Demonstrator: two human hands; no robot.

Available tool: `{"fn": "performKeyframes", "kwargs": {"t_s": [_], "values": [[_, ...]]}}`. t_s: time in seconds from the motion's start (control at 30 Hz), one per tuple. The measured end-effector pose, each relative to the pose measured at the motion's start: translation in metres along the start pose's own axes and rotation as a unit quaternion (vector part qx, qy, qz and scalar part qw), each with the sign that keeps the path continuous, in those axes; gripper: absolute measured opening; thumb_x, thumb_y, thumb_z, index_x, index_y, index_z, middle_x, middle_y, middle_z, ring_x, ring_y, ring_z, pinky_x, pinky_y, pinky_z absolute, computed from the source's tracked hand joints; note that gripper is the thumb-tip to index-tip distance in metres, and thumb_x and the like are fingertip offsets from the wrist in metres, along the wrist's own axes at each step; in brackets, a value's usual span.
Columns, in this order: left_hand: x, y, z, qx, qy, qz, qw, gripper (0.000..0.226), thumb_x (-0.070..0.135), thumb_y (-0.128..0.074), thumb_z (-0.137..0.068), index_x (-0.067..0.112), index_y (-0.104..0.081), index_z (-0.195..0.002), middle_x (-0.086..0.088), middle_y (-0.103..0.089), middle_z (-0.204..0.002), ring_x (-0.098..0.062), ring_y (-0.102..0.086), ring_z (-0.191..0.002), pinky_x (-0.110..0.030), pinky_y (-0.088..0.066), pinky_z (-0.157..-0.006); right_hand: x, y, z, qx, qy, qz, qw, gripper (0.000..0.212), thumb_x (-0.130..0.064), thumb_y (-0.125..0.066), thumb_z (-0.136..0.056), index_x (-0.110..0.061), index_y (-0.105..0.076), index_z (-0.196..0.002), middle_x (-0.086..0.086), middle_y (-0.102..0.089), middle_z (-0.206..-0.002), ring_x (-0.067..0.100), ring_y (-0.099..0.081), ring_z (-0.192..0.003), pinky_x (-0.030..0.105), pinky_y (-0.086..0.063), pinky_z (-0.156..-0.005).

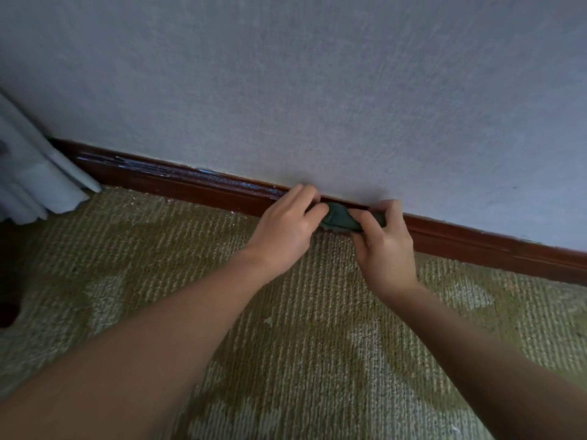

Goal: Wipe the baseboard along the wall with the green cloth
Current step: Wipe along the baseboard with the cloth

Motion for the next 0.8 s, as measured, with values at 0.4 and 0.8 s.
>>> {"fn": "performKeyframes", "kwargs": {"t_s": [0.4,0.8], "values": [[0.006,-0.004,-0.003,-0.021,-0.006,0.012,1.0,0.021,-0.024,-0.066,-0.064,-0.014,-0.065,-0.083,-0.027,-0.059,-0.084,-0.037,-0.06,-0.077,-0.042,-0.051,-0.05,0.0,0.006,-0.003,0.003,-0.038,-0.01,0.999,0.03,0.019,-0.067,-0.065,0.007,-0.065,-0.092,0.029,-0.052,-0.086,0.039,-0.056,-0.062,0.039,-0.05,-0.049],[0.003,-0.025,-0.005,0.011,0.063,0.031,0.997,0.032,0.025,-0.038,-0.095,0.001,-0.056,-0.105,-0.005,-0.052,-0.095,-0.017,-0.044,-0.093,-0.024,-0.031,-0.077,0.004,0.007,0.003,-0.019,-0.04,-0.006,0.999,0.028,0.022,-0.063,-0.064,0.007,-0.061,-0.086,0.029,-0.049,-0.089,0.039,-0.053,-0.067,0.044,-0.051,-0.044]]}}
Point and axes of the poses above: each hand's wrist, its own z-axis away from the middle knuckle, its own y-axis out of the back of the hand, x = y × z, the point moved 2 cm from there along -z, towards the middle knuckle
